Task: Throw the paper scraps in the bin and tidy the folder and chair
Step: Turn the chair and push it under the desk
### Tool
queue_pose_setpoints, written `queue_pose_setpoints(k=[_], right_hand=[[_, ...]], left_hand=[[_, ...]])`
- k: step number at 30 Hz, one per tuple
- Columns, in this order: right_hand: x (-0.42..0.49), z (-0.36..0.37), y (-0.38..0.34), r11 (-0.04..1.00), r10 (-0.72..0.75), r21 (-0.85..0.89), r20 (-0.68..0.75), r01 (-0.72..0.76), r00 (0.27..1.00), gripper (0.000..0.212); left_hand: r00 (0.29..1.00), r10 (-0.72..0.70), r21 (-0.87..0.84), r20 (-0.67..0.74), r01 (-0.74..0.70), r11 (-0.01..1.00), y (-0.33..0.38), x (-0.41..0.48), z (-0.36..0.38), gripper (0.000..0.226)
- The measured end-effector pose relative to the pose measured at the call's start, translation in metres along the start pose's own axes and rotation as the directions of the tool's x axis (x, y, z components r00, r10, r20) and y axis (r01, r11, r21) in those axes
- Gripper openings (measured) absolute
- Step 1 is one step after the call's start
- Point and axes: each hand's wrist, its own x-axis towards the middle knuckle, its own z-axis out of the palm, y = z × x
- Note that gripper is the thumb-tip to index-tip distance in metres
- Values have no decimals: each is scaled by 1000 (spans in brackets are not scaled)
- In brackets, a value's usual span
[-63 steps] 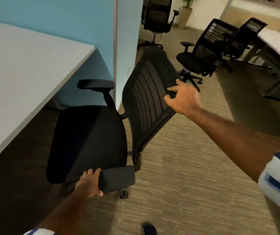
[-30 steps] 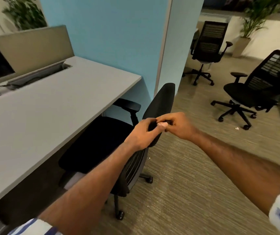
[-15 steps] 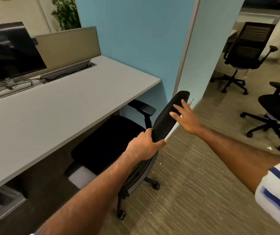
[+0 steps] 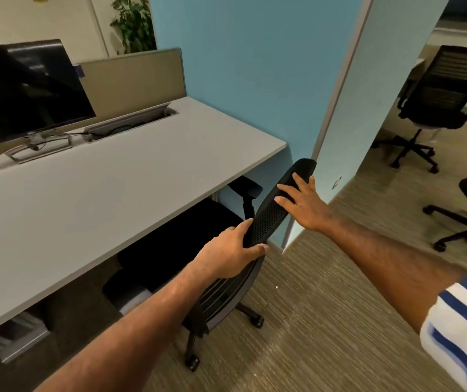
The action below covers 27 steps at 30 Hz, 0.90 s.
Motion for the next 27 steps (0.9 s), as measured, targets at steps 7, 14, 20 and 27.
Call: queue_pose_setpoints(k=[7,14,20,27], right_hand=[[37,18,-38,996,-45,-75,44,49,998,67],[62,25,-79,991,-76,-105,111,88,991,72],[86,32,-98,990,-62,-115,176,83,983,81],[105,39,-117,987,-83,-112,240,112,967,88]], left_hand=[[998,13,15,-69,-12,1000,-41,4,-35,77],[994,-52,5,-99,53,999,-78,9,-70,79],[978,-98,46,-185,108,993,-97,14,-89,74],[944,-187,37,-271,205,978,-116,18,-103,73]])
